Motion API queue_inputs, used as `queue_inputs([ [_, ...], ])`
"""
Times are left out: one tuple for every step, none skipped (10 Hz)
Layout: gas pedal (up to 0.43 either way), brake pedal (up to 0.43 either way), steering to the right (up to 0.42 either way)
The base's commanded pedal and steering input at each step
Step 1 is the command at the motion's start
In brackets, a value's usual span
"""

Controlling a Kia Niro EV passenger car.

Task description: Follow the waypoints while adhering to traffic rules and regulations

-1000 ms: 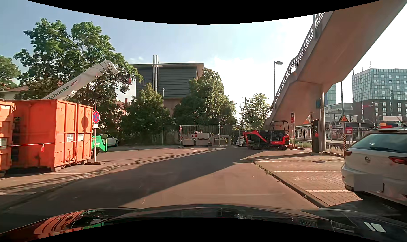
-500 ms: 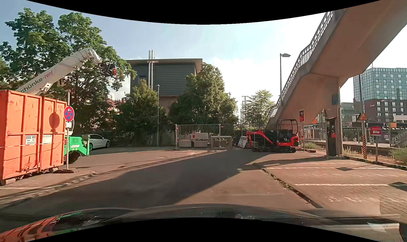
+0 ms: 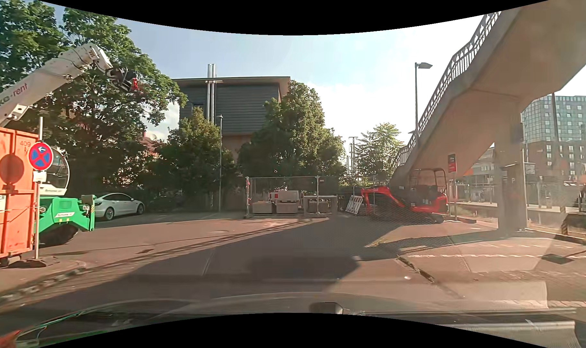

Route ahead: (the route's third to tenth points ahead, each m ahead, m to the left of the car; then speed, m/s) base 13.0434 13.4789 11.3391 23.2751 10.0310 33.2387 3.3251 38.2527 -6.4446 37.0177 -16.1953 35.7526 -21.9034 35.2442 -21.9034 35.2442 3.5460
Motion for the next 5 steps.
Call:
queue_inputs([
  [0.000, 0.000, 0.000],
  [0.000, 0.000, 0.000],
  [0.000, 0.000, -0.001],
  [0.000, 0.000, -0.002],
  [0.000, 0.000, -0.004],
])
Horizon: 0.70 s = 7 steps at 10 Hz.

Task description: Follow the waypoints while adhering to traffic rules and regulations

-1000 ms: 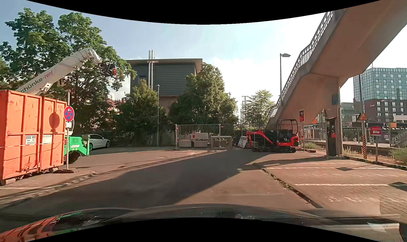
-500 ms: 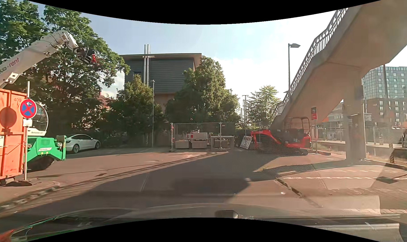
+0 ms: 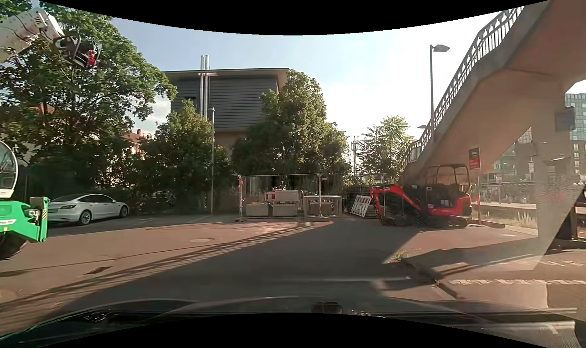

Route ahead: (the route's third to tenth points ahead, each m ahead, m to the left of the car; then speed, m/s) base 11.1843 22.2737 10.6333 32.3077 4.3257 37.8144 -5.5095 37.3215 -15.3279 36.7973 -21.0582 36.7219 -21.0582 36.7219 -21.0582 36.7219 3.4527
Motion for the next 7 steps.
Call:
queue_inputs([
  [0.000, 0.000, -0.007],
  [0.000, 0.000, -0.011],
  [0.000, 0.000, -0.014],
  [0.000, 0.006, -0.016],
  [0.000, 0.037, -0.022],
  [0.000, 0.085, -0.029],
  [0.000, 0.104, -0.039],
])
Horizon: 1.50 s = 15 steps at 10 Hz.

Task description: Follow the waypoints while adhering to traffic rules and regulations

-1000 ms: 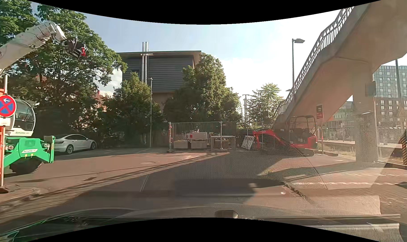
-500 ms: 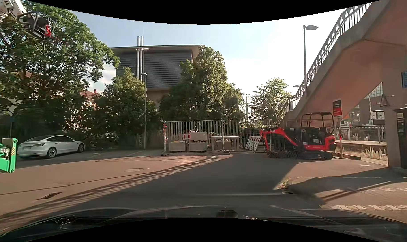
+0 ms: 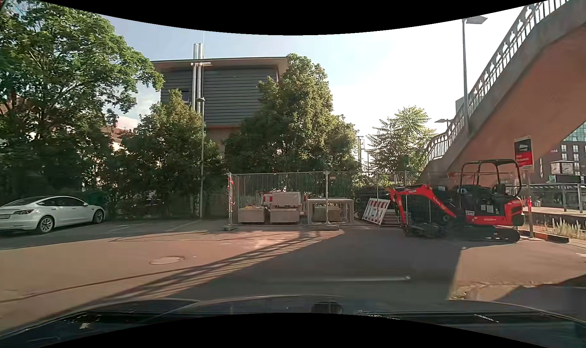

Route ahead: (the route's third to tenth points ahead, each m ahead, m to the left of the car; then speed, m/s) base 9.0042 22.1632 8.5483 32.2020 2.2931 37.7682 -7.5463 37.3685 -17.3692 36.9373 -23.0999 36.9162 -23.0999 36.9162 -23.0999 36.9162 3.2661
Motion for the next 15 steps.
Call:
queue_inputs([
  [0.000, 0.122, -0.049],
  [0.000, 0.140, -0.063],
  [0.000, 0.146, -0.077],
  [0.000, 0.152, -0.090],
  [0.000, 0.165, -0.104],
  [0.000, 0.159, -0.119],
  [0.000, 0.159, -0.137],
  [0.000, 0.159, -0.155],
  [0.000, 0.159, -0.184],
  [0.000, 0.152, -0.217],
  [0.000, 0.146, -0.248],
  [0.000, 0.140, -0.289],
  [0.000, 0.128, -0.330],
  [0.000, 0.122, -0.360],
  [0.000, 0.085, -0.398],
])
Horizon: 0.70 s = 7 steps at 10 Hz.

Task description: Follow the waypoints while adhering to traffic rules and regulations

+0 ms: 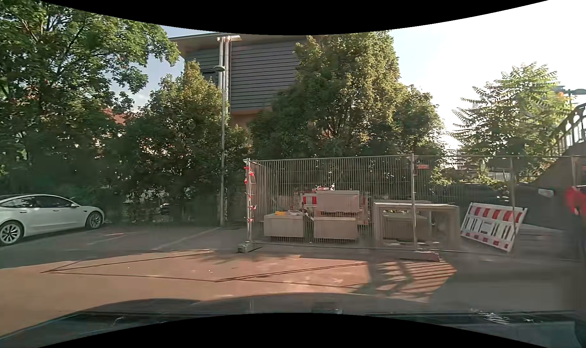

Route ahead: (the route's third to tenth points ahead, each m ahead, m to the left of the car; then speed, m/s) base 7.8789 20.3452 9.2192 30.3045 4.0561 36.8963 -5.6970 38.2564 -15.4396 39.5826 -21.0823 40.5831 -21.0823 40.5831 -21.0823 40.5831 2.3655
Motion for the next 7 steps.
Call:
queue_inputs([
  [0.000, 0.043, -0.444],
  [0.000, 0.006, -0.494],
  [0.000, 0.000, -0.530],
  [0.000, 0.000, -0.577],
  [0.000, 0.000, -0.616],
  [0.000, 0.000, -0.637],
  [0.000, 0.000, -0.657],
])
